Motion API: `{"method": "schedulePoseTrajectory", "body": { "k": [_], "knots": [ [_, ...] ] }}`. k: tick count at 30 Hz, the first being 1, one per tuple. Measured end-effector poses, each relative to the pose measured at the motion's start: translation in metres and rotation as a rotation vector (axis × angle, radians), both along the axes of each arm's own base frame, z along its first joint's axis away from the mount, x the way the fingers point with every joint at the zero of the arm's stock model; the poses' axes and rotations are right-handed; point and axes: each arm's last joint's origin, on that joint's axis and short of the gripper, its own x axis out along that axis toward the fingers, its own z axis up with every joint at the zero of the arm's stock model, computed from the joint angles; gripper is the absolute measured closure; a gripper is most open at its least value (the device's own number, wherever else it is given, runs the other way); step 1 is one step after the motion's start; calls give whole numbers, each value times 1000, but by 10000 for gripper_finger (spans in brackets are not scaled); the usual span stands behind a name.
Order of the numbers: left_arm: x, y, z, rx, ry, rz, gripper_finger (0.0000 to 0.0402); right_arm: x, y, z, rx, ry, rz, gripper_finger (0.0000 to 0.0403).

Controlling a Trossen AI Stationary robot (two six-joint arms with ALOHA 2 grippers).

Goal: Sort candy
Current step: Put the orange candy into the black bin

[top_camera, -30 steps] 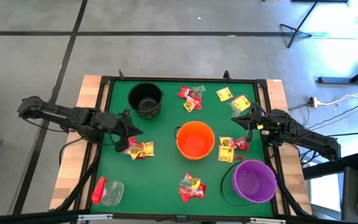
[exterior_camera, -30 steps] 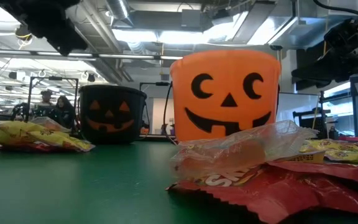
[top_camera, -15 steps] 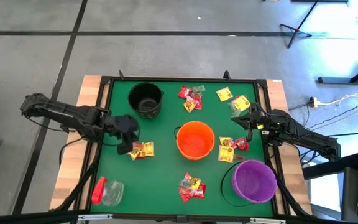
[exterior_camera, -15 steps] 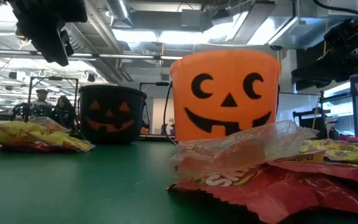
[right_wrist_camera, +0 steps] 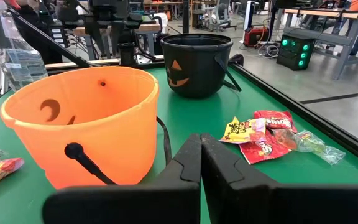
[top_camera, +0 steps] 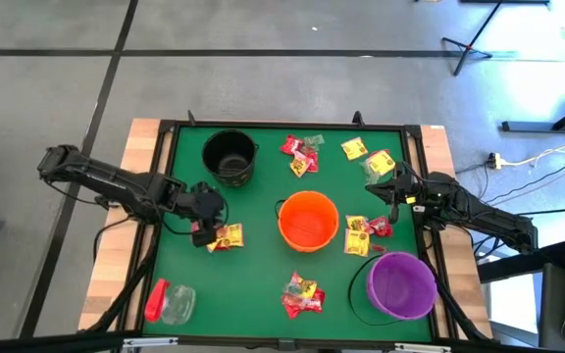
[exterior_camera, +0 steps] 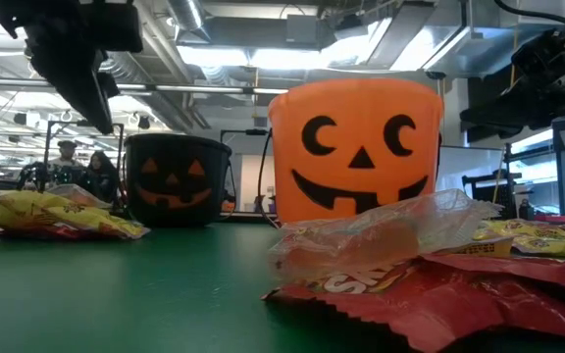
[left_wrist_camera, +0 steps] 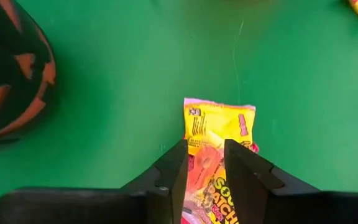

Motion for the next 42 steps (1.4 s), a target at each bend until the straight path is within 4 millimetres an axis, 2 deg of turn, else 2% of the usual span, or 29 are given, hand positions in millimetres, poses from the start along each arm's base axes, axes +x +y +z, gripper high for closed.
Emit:
{"method": "schedulePoseTrajectory", "body": {
  "k": [7, 15, 29, 33, 40, 42],
  "knots": [
    [9, -9, -16, 26, 93, -68, 275, 0, 0, 0, 0, 0, 0, 402],
    [19, -17, -38, 33, 214, -122, 274, 0, 0, 0, 0, 0, 0, 402],
    [26, -22, -61, 58, 337, -130, 275, 0, 0, 0, 0, 0, 0, 402],
    [27, -22, -65, 55, 361, -152, 296, 0, 0, 0, 0, 0, 0, 402],
    [26, -22, -61, 60, 345, -177, 387, 0, 0, 0, 0, 0, 0, 402],
    [26, -22, -60, 59, 340, -176, 395, 0, 0, 0, 0, 0, 0, 402]
  ]
}}
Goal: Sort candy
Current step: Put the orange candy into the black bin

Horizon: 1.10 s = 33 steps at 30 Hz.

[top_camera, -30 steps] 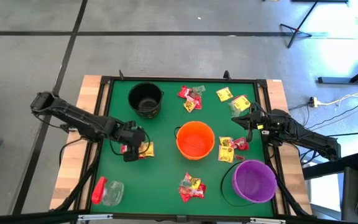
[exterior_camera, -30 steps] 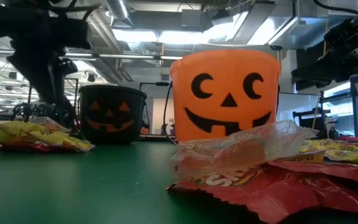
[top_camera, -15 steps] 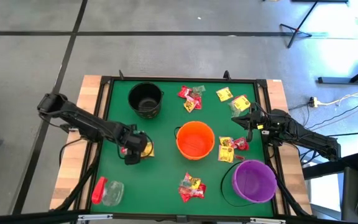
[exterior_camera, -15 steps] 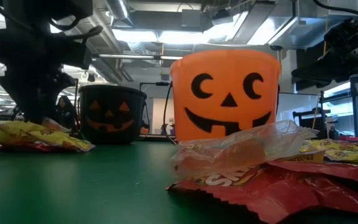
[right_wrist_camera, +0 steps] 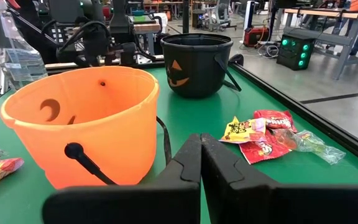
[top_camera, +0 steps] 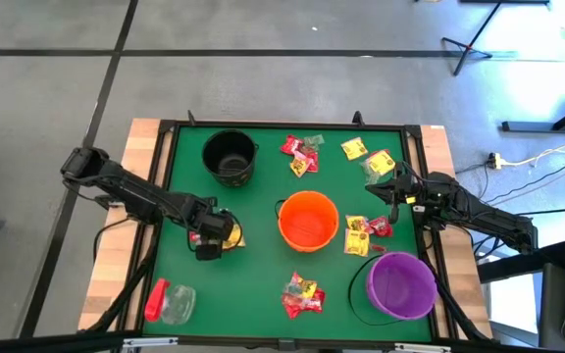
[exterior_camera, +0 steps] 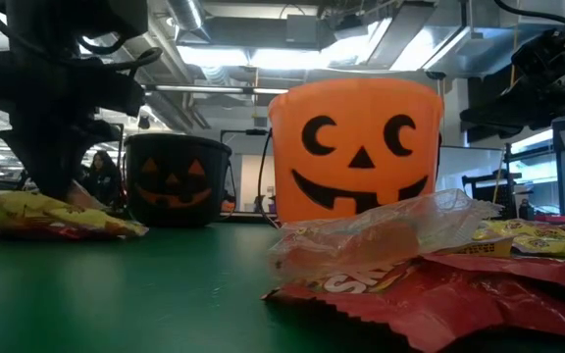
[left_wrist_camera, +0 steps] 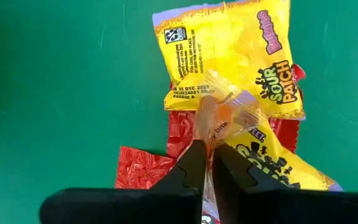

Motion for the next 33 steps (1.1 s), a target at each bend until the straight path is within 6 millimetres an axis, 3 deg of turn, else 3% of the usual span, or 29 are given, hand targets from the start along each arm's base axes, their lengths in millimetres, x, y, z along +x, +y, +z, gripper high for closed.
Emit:
{"method": "schedulePoseTrajectory", "body": {
  "k": [6, 15, 19, 25, 33],
  "knots": [
    [7, 0, 16, -3, -1, 1, 399, 0, 0, 0, 0, 0, 0, 402],
    [25, 6, 87, 253, -93, 12, 401, 0, 0, 0, 0, 0, 0, 402],
    [31, 15, 108, 418, -139, -34, 401, 0, 0, 0, 0, 0, 0, 402],
    [26, 54, 131, 587, -57, 9, 401, 0, 0, 0, 0, 0, 0, 402],
    [6, 113, 149, 531, -136, 184, 401, 0, 0, 0, 0, 0, -1, 402]
  ]
}}
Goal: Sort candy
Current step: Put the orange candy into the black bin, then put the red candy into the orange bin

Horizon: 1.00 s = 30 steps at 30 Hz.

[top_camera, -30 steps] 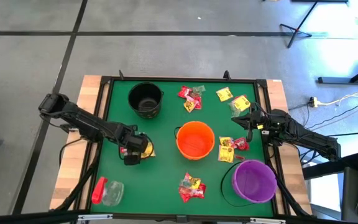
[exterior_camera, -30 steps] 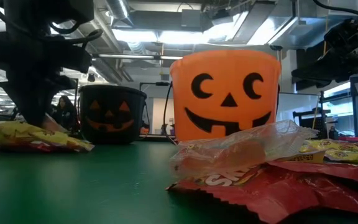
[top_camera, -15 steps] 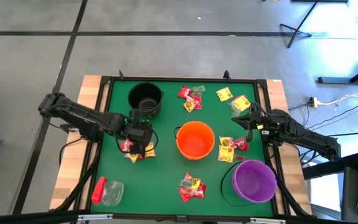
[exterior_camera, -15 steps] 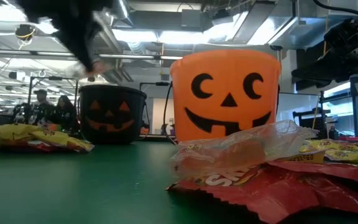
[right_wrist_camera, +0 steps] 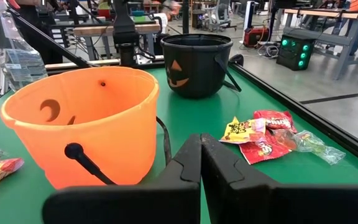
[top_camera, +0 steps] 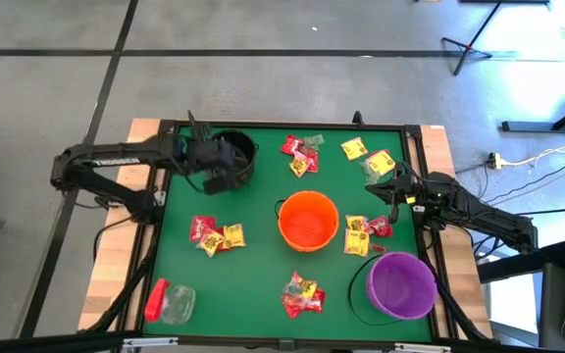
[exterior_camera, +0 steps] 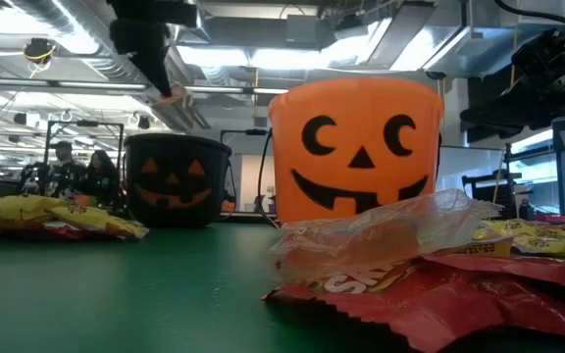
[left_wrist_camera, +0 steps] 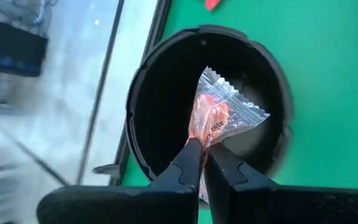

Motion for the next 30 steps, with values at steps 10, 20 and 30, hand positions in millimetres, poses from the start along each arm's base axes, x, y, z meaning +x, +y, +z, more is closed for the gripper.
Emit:
{"method": "schedulePoseTrajectory", "body": {
  "k": [10, 20, 30],
  "knots": [
    [-2, 48, -16, -136, -231, -28, 401, 0, 0, 0, 0, 0, 0, 402],
    [-5, 57, -16, -153, -270, 0, 369, 0, 0, 0, 0, 0, 0, 402],
    [-4, 52, -11, -130, -256, 1, 276, 0, 0, 0, 0, 1, 1, 402]
  ]
}}
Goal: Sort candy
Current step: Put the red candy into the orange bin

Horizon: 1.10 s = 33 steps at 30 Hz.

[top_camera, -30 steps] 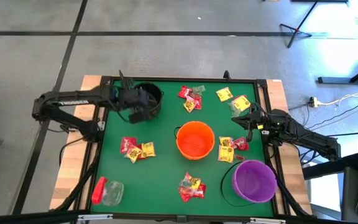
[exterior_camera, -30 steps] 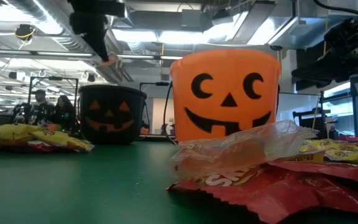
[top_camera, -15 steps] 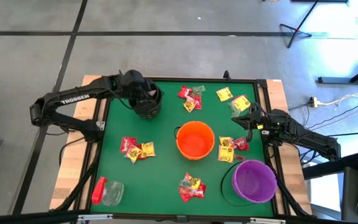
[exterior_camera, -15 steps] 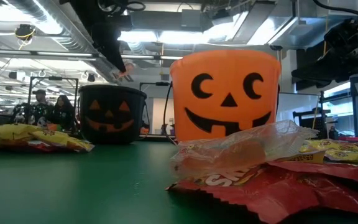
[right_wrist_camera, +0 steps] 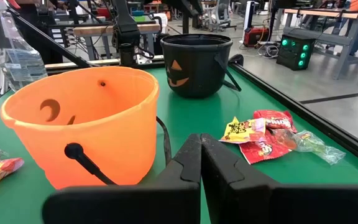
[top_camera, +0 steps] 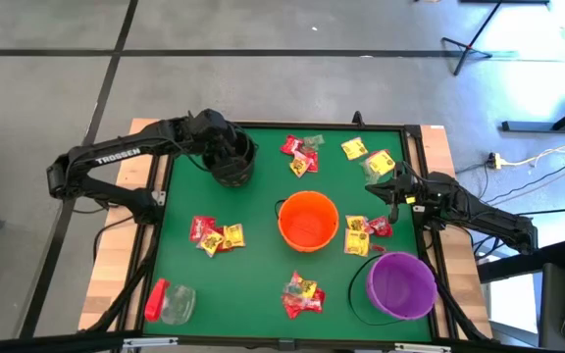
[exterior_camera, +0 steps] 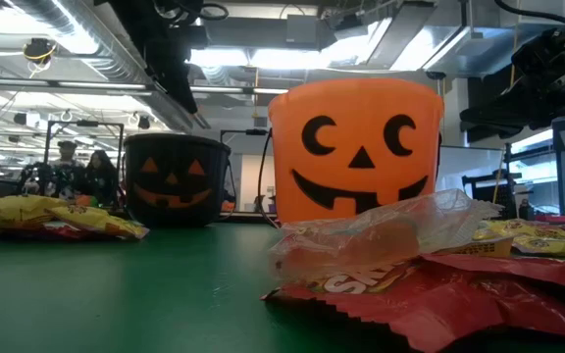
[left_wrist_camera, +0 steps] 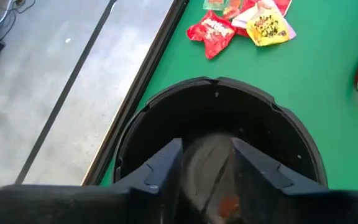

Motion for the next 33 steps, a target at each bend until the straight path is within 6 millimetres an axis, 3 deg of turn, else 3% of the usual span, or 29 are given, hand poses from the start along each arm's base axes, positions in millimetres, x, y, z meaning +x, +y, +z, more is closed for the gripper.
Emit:
{"method": "schedulePoseTrajectory", "body": {
  "k": [7, 13, 22, 28, 33],
  "knots": [
    [3, -36, 30, -116, -88, -156, 268, 0, 0, 0, -1, -1, 0, 402],
    [4, -87, 16, -200, 74, -222, 271, 0, 0, 0, 0, -1, 0, 402],
    [17, -154, -6, -289, 151, -229, 271, 0, 0, 0, 0, 0, 0, 402],
    [14, -166, -46, -366, 276, -143, 271, 0, 0, 0, 0, 0, 0, 402],
    [-12, -156, -78, -417, 352, -43, 271, 0, 0, 0, 0, 0, 0, 402]
  ]
}}
